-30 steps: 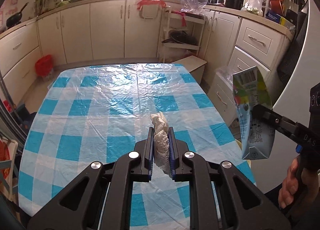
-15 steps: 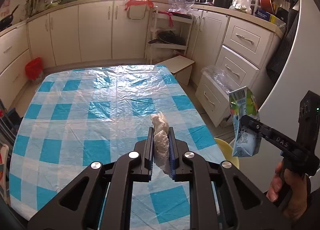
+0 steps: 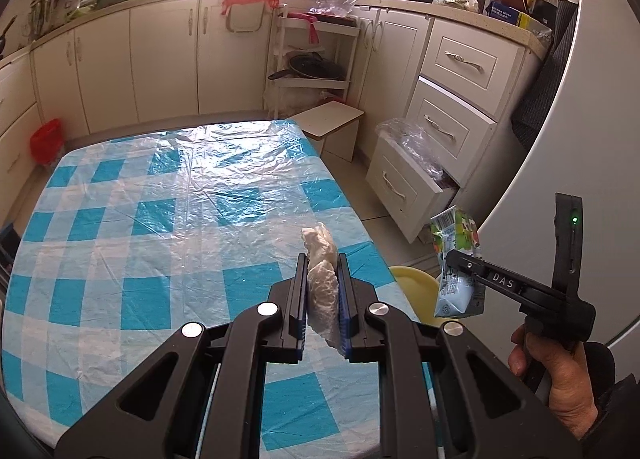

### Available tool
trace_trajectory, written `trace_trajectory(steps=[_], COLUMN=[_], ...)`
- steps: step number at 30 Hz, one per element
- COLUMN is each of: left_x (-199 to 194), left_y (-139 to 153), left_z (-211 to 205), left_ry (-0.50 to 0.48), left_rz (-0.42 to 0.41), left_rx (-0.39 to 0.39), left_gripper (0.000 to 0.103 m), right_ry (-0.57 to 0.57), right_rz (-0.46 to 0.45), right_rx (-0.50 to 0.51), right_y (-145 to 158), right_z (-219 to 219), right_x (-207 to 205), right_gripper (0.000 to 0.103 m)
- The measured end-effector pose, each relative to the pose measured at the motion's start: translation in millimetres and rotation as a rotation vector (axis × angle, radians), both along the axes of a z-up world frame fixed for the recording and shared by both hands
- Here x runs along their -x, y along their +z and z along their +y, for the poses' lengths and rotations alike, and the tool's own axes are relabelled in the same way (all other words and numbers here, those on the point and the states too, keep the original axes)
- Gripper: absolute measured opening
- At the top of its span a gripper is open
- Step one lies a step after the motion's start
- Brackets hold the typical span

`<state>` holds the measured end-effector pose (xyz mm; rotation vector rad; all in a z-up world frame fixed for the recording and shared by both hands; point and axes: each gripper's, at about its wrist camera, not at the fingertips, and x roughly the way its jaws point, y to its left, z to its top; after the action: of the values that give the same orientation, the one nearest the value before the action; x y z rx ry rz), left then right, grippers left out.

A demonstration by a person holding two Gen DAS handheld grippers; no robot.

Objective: Collect trash
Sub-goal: 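Carry the tissue and milk carton toward the yellow bucket, then open both tools over the yellow bucket to drop the carton and tissue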

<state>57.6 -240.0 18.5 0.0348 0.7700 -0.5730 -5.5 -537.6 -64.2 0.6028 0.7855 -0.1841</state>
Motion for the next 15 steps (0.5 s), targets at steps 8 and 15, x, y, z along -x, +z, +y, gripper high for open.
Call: trace_trajectory(steps=[8,15], left_x=[-3,-5], left_y=[-2,-12], left_z=[-20,-64], left_ry=[-0.027,-0.099], left_rz=[0.016,0.055], left_rx=[0.015,0.023], left_gripper=[0.012,0.012], right_ry=[-0.043,-0.153], right_rz=[0.062,0.104], right_rx=[-0.009,-0.078], right_y=[-13,-25], right_z=[-9,-29], right_x=[-3,4], right_gripper=[0.028,0.051])
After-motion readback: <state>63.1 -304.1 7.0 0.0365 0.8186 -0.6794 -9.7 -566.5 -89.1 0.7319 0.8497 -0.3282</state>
